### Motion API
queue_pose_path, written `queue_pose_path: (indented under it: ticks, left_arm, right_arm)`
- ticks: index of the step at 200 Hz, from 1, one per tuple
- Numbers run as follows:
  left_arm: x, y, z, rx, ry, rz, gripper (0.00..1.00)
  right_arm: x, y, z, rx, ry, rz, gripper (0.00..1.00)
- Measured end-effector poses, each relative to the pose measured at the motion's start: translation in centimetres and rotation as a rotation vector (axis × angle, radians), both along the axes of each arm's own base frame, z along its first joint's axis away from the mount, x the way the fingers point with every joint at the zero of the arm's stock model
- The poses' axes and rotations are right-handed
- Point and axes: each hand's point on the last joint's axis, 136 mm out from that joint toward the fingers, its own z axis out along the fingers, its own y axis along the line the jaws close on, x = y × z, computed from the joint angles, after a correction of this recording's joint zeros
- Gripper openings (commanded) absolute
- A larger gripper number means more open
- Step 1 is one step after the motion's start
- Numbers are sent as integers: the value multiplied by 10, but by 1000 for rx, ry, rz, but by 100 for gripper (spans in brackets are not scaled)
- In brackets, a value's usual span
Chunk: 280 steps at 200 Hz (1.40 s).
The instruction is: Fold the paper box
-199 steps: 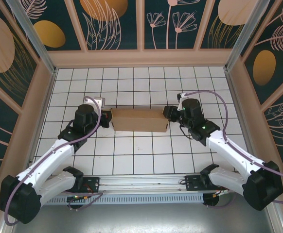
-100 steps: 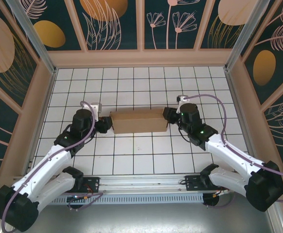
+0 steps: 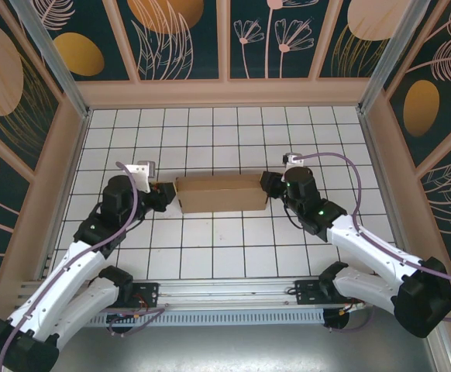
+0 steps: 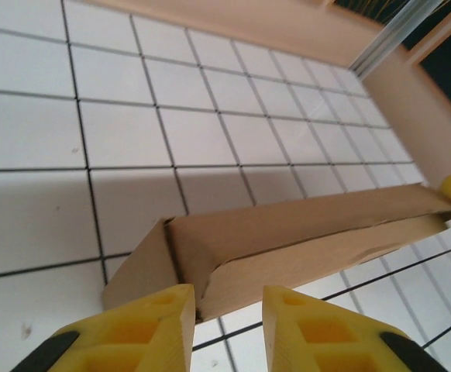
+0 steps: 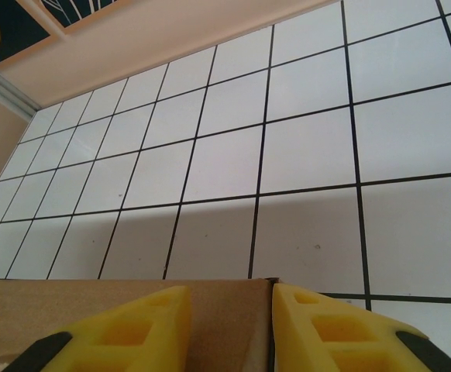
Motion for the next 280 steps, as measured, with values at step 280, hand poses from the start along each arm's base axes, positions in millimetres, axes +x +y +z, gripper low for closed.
queue_pose_path:
  ticks: [280]
  left_arm:
    - [22,-1,-71,-350,144,208,20]
  right_arm:
    - [-9,0,-18,42,4,-10,34]
